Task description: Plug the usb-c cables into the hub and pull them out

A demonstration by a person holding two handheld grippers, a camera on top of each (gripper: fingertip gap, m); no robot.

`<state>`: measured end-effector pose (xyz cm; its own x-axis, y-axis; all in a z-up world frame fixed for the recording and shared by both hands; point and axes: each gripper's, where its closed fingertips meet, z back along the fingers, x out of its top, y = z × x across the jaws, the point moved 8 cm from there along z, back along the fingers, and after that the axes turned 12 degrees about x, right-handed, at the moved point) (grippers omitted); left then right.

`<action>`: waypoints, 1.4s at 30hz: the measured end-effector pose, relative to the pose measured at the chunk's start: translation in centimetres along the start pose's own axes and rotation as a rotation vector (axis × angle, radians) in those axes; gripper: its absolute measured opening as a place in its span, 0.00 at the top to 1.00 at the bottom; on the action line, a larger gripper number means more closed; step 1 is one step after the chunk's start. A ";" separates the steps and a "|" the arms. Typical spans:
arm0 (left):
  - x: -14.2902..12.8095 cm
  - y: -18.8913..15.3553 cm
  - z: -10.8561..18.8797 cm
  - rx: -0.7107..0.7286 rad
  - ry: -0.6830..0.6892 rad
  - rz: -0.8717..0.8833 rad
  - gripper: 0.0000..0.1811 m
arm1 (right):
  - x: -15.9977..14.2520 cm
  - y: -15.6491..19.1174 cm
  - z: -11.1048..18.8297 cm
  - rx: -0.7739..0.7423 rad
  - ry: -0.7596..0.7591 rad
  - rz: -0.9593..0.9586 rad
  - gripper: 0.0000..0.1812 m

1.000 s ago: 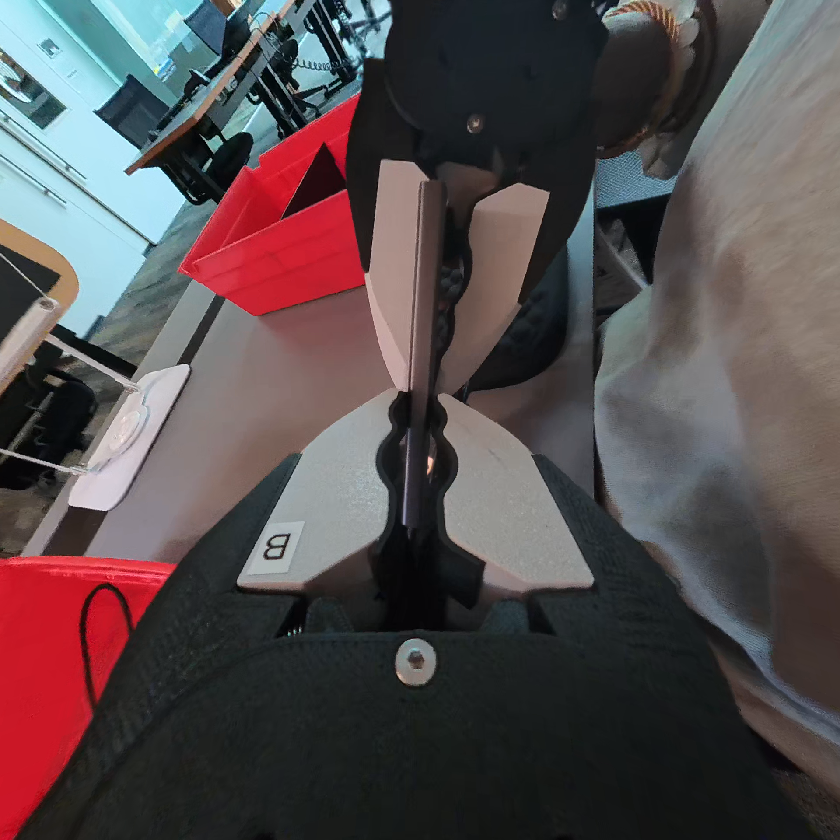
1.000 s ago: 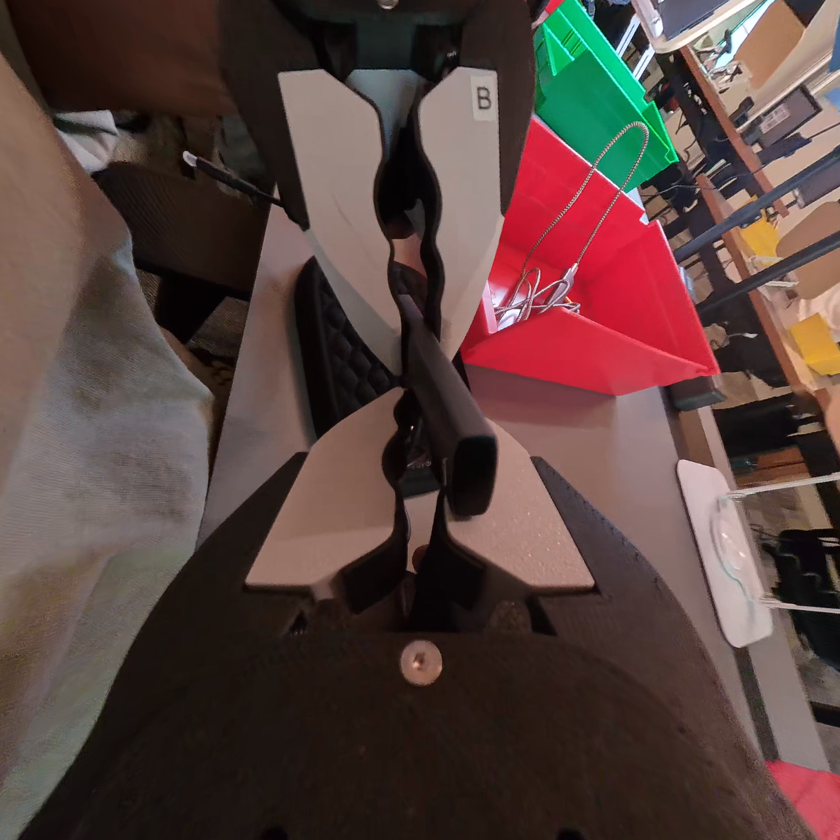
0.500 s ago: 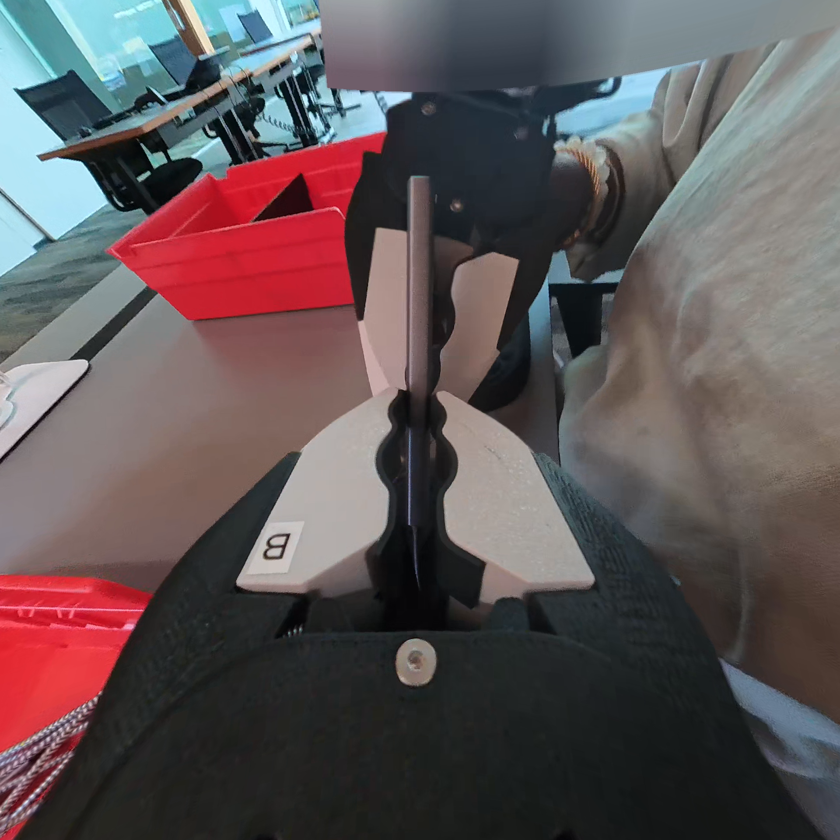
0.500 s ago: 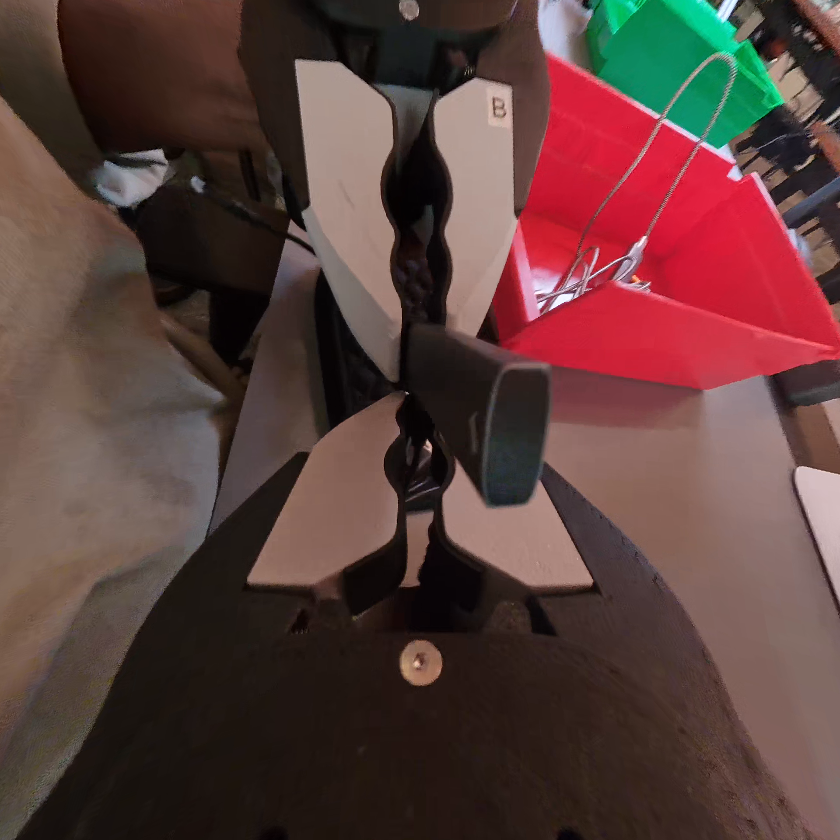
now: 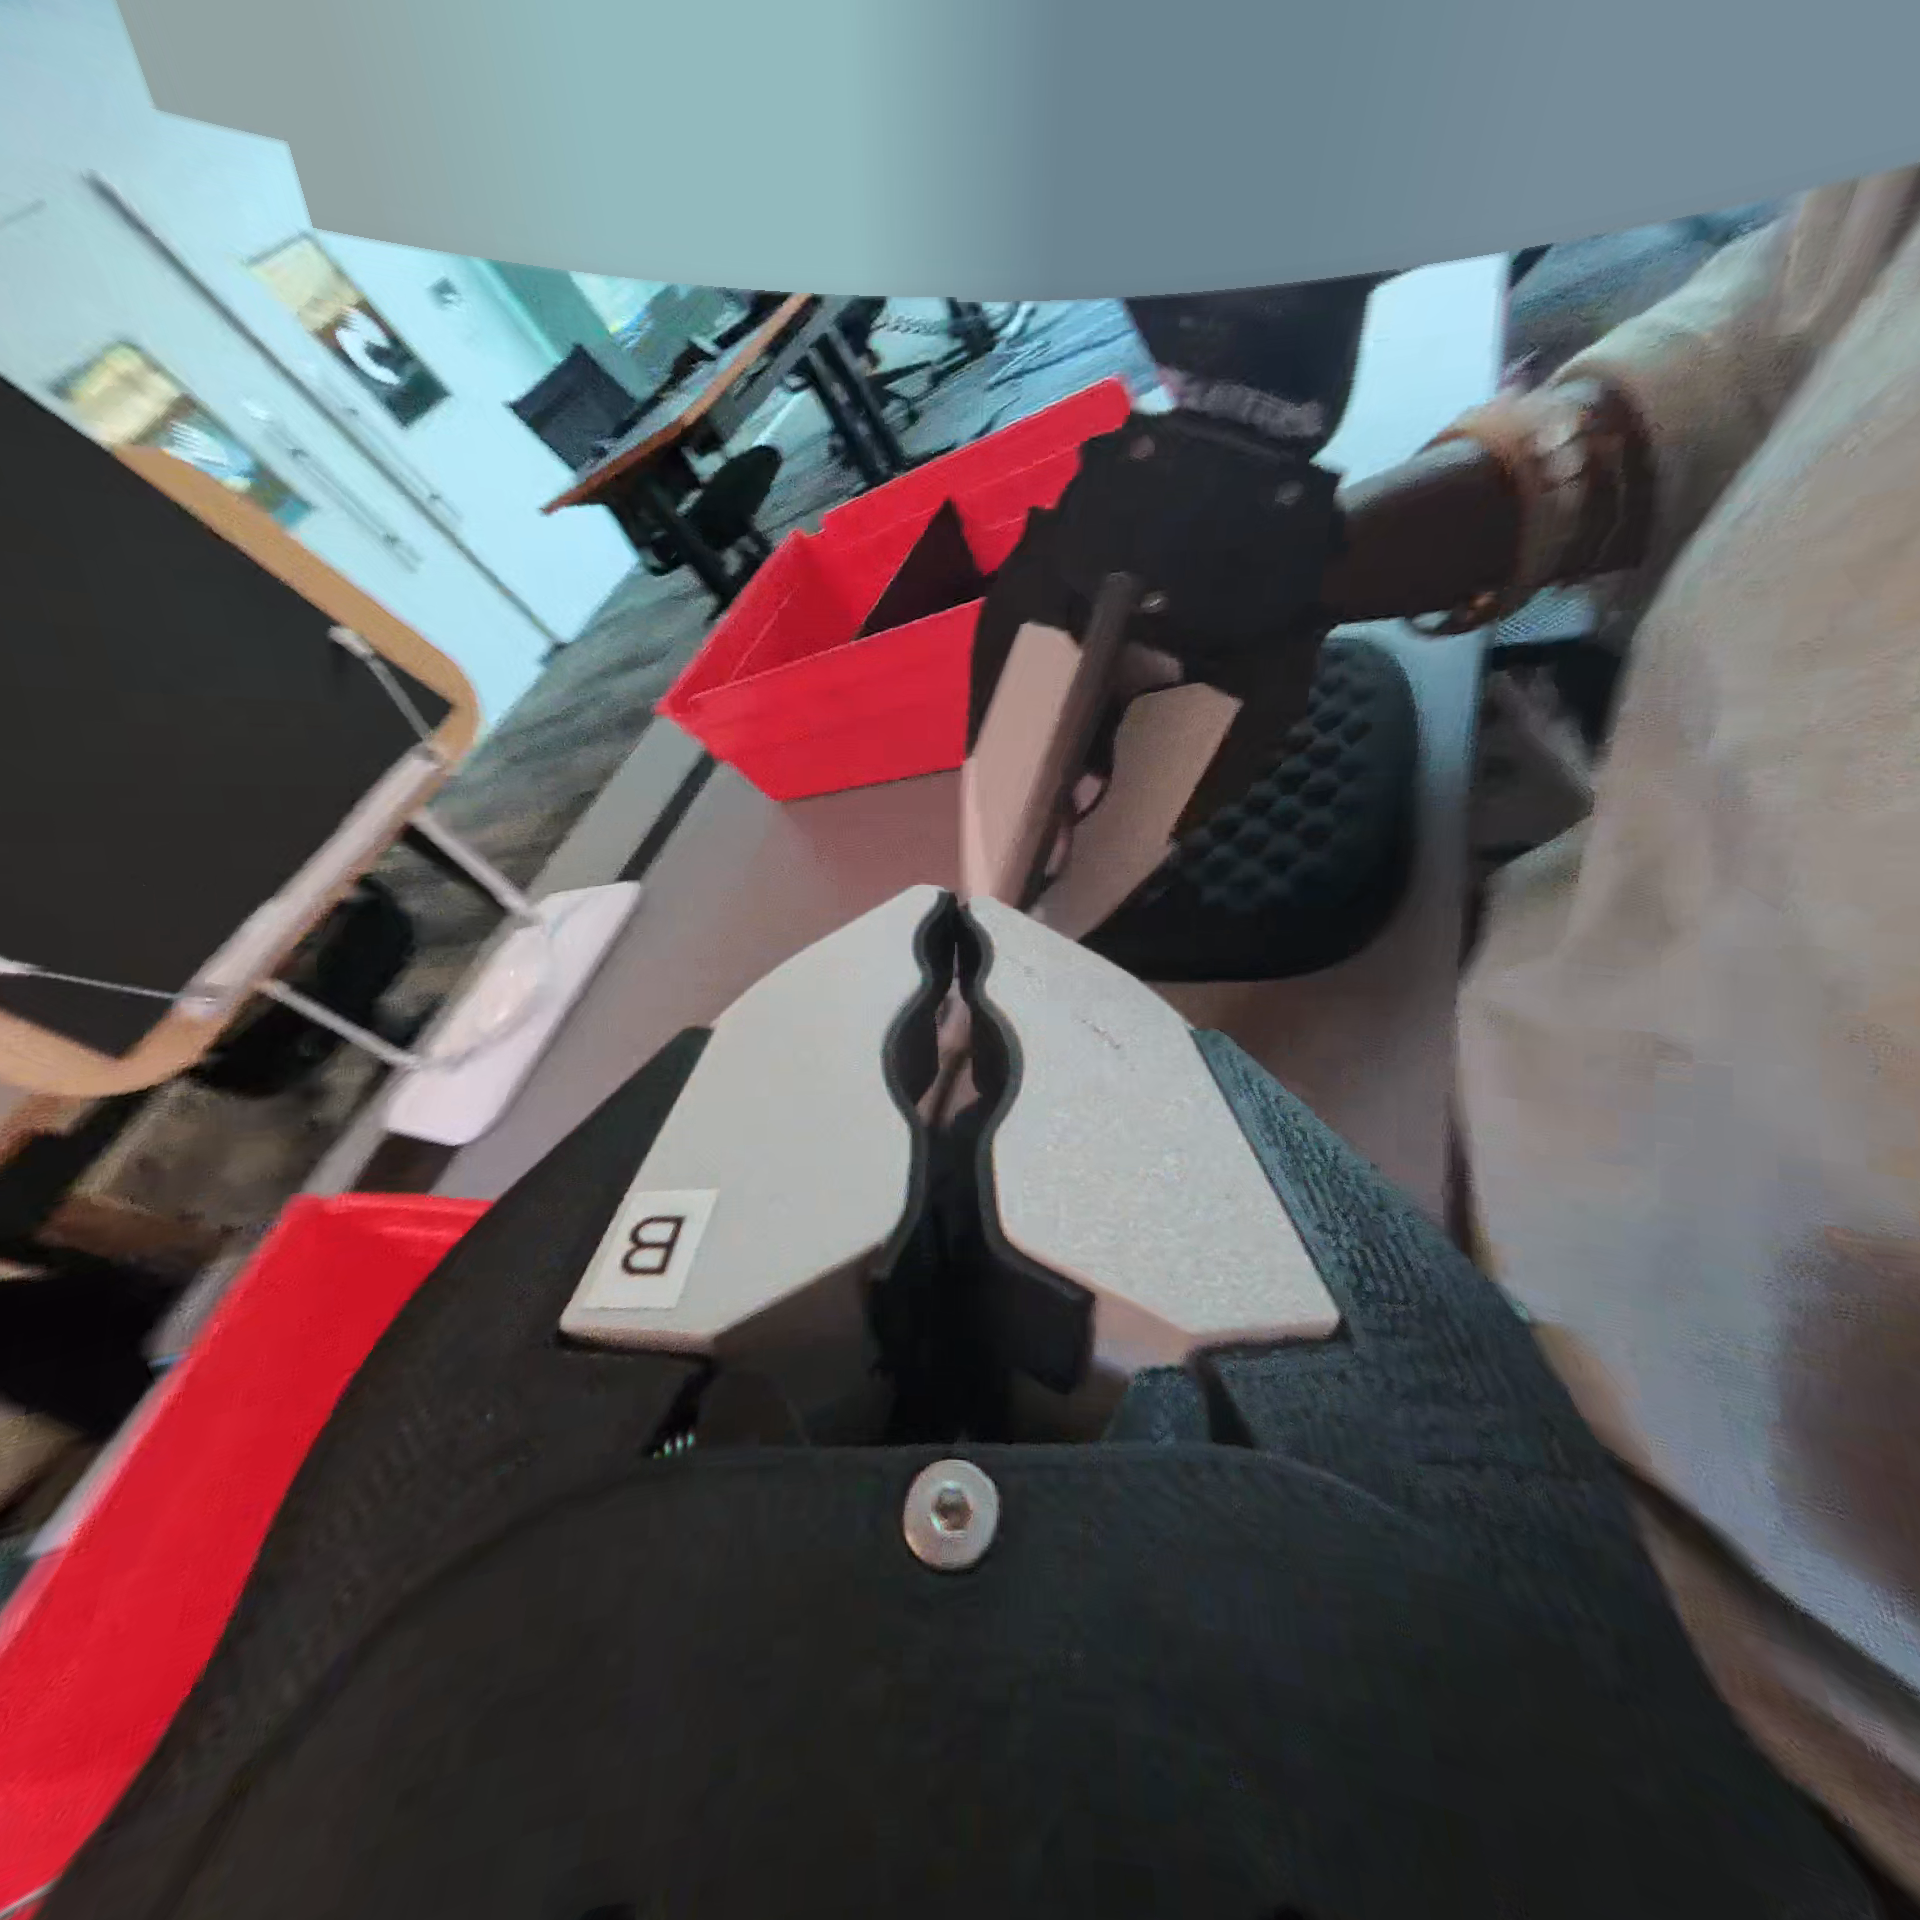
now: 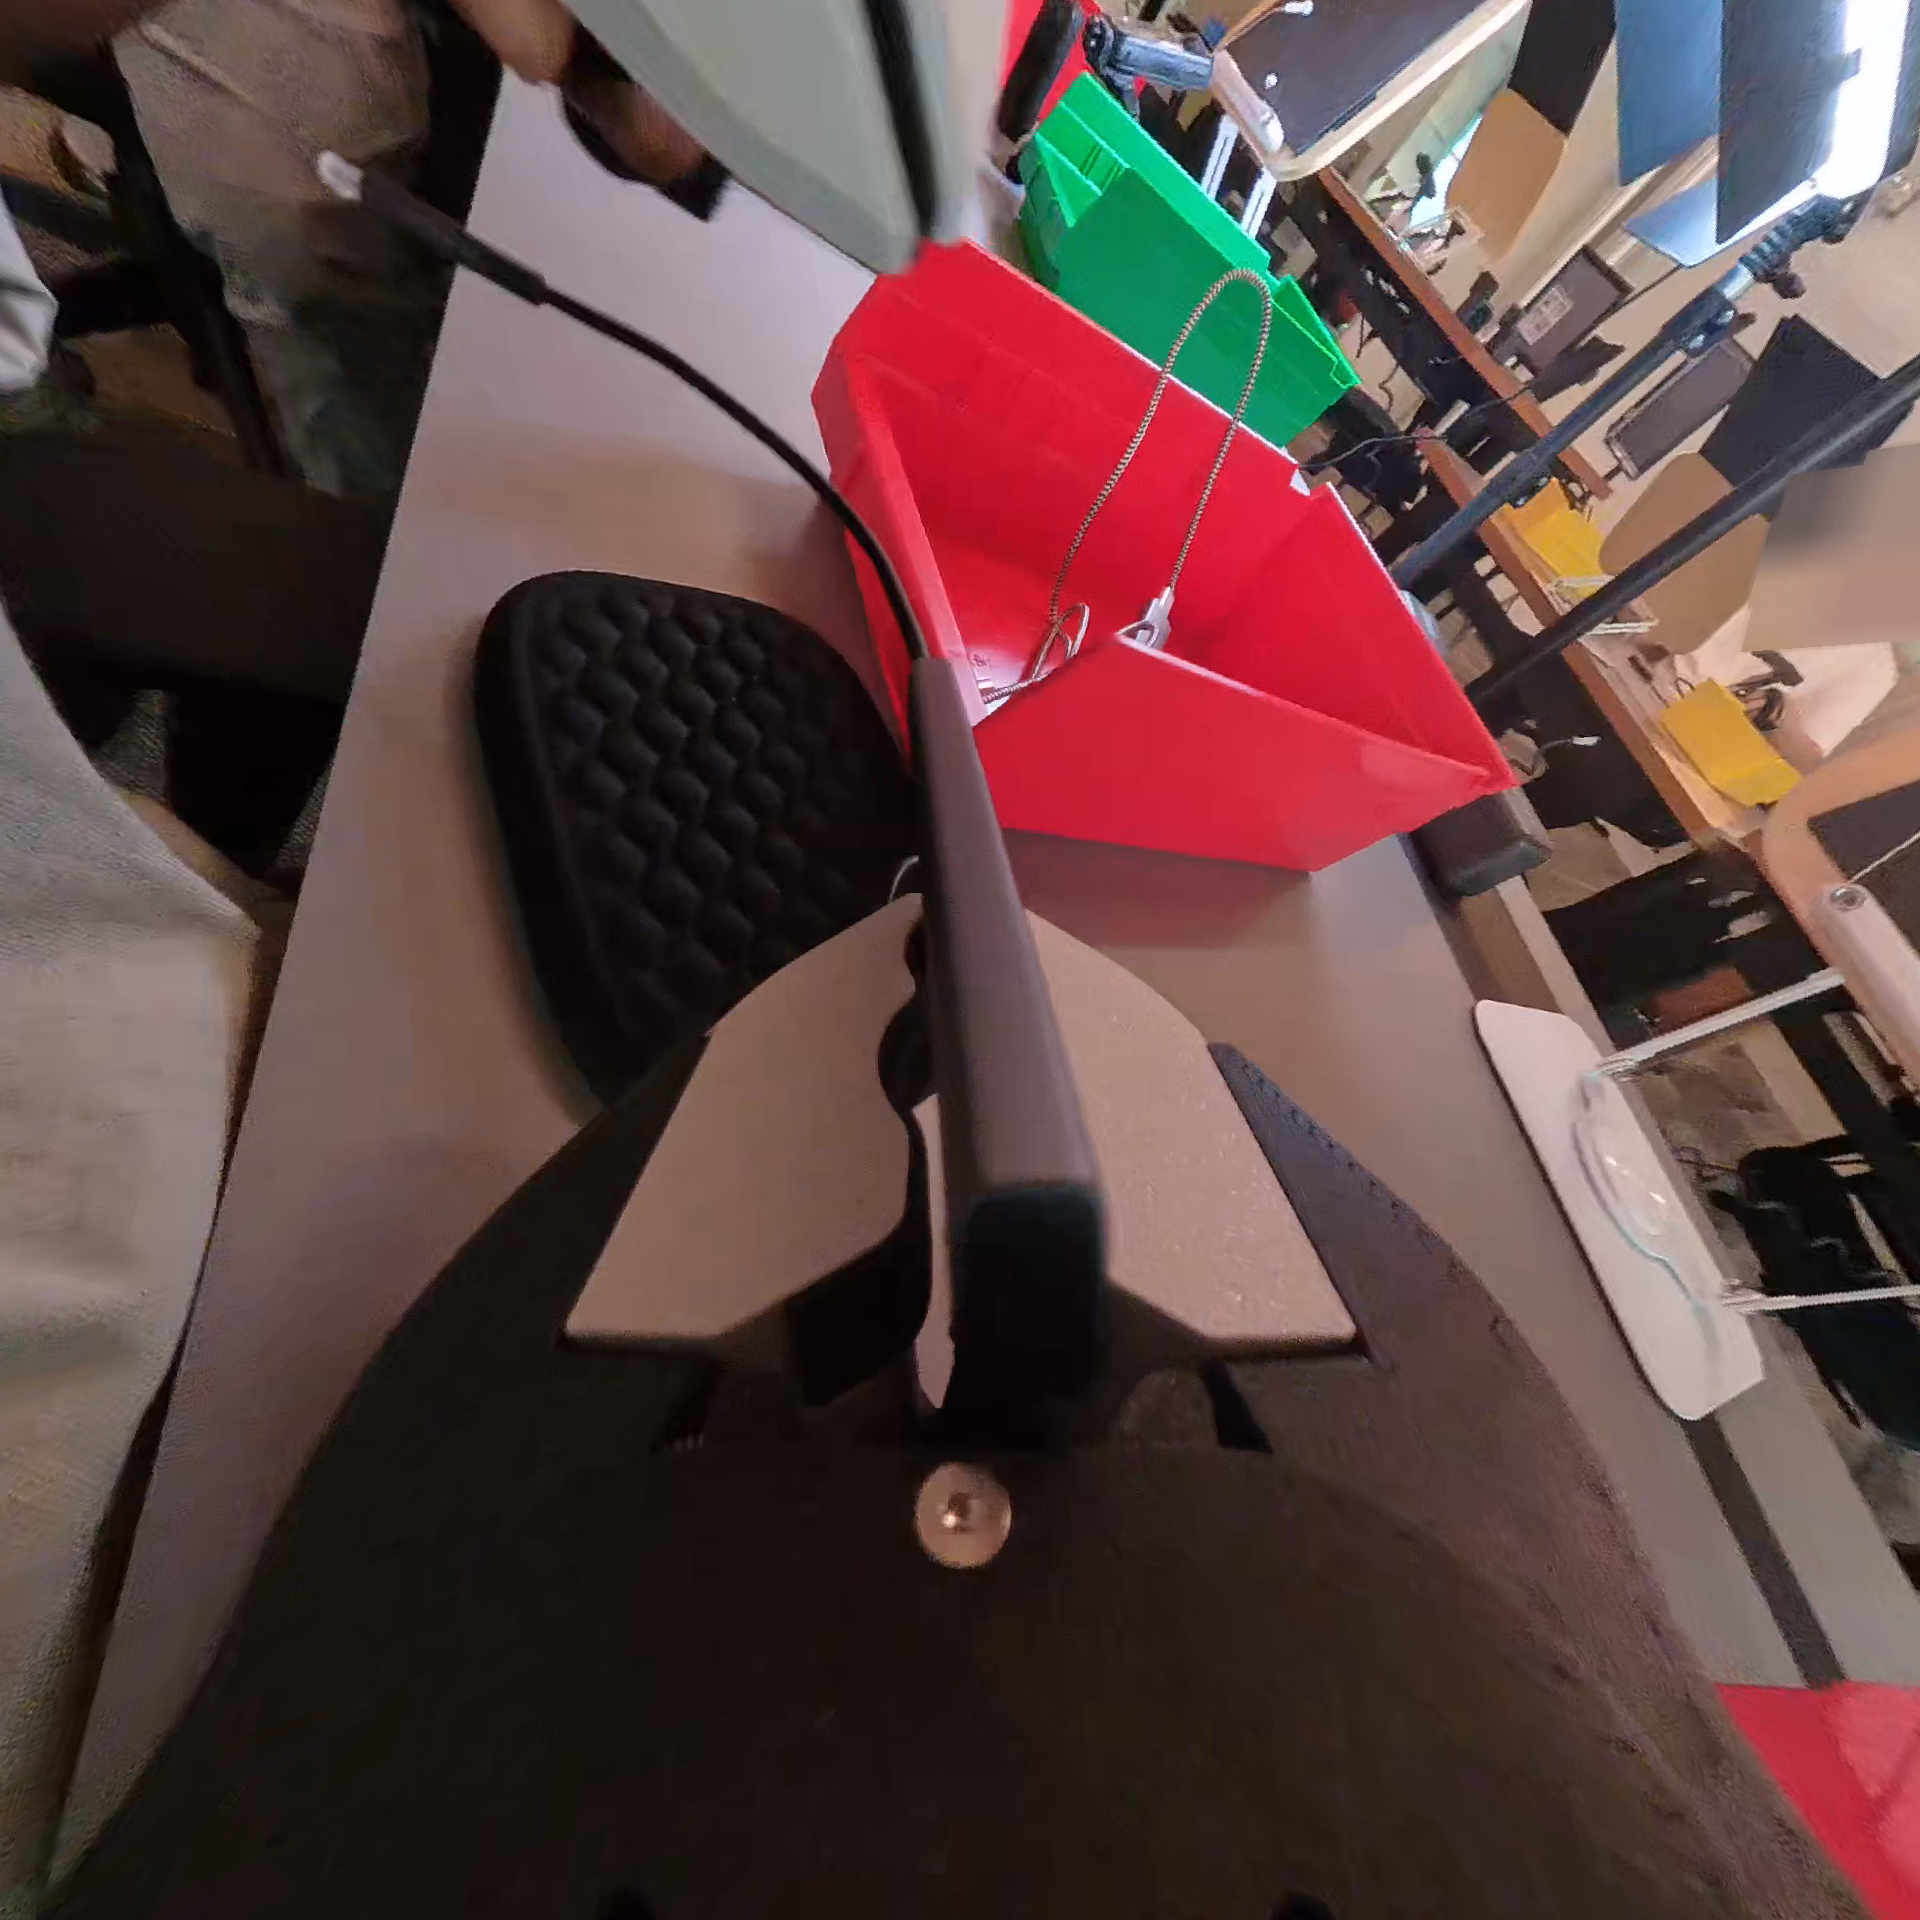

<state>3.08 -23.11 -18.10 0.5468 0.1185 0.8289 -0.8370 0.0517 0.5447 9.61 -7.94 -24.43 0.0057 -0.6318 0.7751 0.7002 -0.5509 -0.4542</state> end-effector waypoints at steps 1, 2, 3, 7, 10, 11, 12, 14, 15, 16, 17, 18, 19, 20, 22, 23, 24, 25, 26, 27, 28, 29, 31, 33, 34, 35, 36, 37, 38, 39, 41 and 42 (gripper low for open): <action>-0.2 0.2 -0.6 0.036 0.017 -0.060 1.00 | -0.2 -0.1 0.0 0.012 0.001 -0.018 0.97; -0.7 0.9 0.6 0.023 0.012 -0.097 1.00 | -0.4 0.0 0.1 0.029 0.016 -0.037 0.98; -0.5 -0.8 -2.5 -0.031 -0.005 -0.090 0.81 | -0.3 0.1 0.2 0.027 0.025 -0.029 0.97; -1.5 -3.0 -5.6 -0.065 0.125 -0.309 0.84 | 0.8 1.4 0.3 -0.025 0.062 0.119 0.97; -1.2 -4.4 -5.7 -0.032 0.117 -0.507 0.95 | 1.0 1.7 0.6 -0.115 0.096 0.209 0.98; -1.1 -4.6 -5.7 -0.024 0.118 -0.537 0.95 | 1.1 1.9 0.6 -0.136 0.103 0.231 0.97; -1.2 -4.7 -5.6 -0.022 0.119 -0.551 0.95 | 1.2 2.1 0.7 -0.162 0.103 0.255 0.97; -1.0 -4.8 -5.3 -0.008 0.067 -0.558 0.95 | 1.6 2.4 1.0 -0.207 0.074 0.299 0.97; -1.0 -4.8 -5.1 0.000 0.044 -0.544 0.95 | 1.8 2.5 1.2 -0.217 0.059 0.315 0.97; -1.1 -4.8 -5.0 0.009 0.036 -0.542 0.95 | 2.1 2.6 1.4 -0.218 0.047 0.326 0.96; -1.2 -4.8 -4.9 0.012 0.032 -0.547 0.95 | 2.2 2.8 1.4 -0.216 0.045 0.338 0.96; -1.3 -4.9 -4.8 0.008 0.028 -0.549 0.95 | 2.2 3.0 1.3 -0.218 0.060 0.360 0.97; -1.5 -5.1 -4.9 0.003 0.031 -0.555 0.95 | 2.2 3.2 1.2 -0.226 0.082 0.391 0.97; -1.7 -5.1 -4.9 -0.004 0.034 -0.555 0.95 | 2.1 3.3 1.0 -0.235 0.102 0.415 0.97; -2.2 -5.3 -5.1 -0.025 0.061 -0.565 0.95 | 1.9 3.5 0.8 -0.216 0.142 0.423 0.97; -2.2 -5.5 -5.2 -0.015 0.066 -0.598 0.94 | 2.0 3.5 0.8 -0.214 0.151 0.434 0.97; -1.8 -5.8 -5.0 0.013 0.066 -0.656 0.93 | 2.0 3.5 0.8 -0.222 0.164 0.450 0.97; -1.8 -6.0 -5.0 0.038 0.055 -0.712 0.93 | 2.0 3.5 0.8 -0.231 0.182 0.469 0.97; -1.8 -6.2 -4.9 0.039 0.043 -0.736 0.95 | 2.0 3.6 0.9 -0.228 0.195 0.496 0.97; -1.8 -6.2 -4.7 0.027 0.017 -0.714 0.96 | 1.9 3.8 0.9 -0.227 0.196 0.525 0.97; -1.9 -6.3 -4.5 0.003 -0.017 -0.679 0.96 | 1.8 4.0 0.8 -0.228 0.186 0.560 0.97; -1.9 -6.4 -4.3 -0.011 -0.050 -0.652 0.96 | 1.6 4.2 0.8 -0.222 0.169 0.605 0.96; -2.1 -7.2 -4.1 -0.050 -0.071 -0.670 0.96 | 0.8 4.4 0.6 -0.163 0.128 0.631 0.96; -2.6 -7.4 -4.0 -0.078 -0.067 -0.627 0.96 | 0.3 4.6 0.1 -0.125 0.106 0.629 0.96; -2.7 -7.4 -3.7 -0.088 -0.082 -0.564 0.97 | 0.5 4.6 0.0 -0.106 0.090 0.610 0.96; -2.8 -7.2 -3.4 -0.099 -0.104 -0.501 0.97 | 0.6 4.7 -0.2 -0.091 0.066 0.592 0.96; -2.9 -7.0 -3.2 -0.121 -0.118 -0.444 0.97 | 0.5 4.7 -0.4 -0.078 0.038 0.574 0.96; -3.1 -7.1 -3.0 -0.138 -0.131 -0.408 0.97 | 0.4 4.8 -0.6 -0.059 0.018 0.563 0.96; -3.4 -7.1 -2.9 -0.149 -0.146 -0.379 0.97 | 0.4 4.9 -0.8 -0.040 0.005 0.557 0.96; -3.6 -7.1 -2.6 -0.161 -0.172 -0.316 0.97 | 0.4 5.1 -0.9 -0.029 -0.020 0.546 0.96; -4.0 -6.9 -2.0 -0.182 -0.210 -0.202 0.95 | 0.6 5.0 -1.3 -0.040 0.035 0.487 0.98; -1.8 -6.1 0.6 -0.282 -0.546 0.042 0.96 | -0.9 3.8 -1.8 -0.111 0.304 0.477 0.99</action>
<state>7.21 -24.26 -22.78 0.3824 -0.3952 0.8352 -0.7908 0.3275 0.5171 10.95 -10.44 -27.59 0.0855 -0.9438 0.3191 0.5915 -0.2096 -0.7786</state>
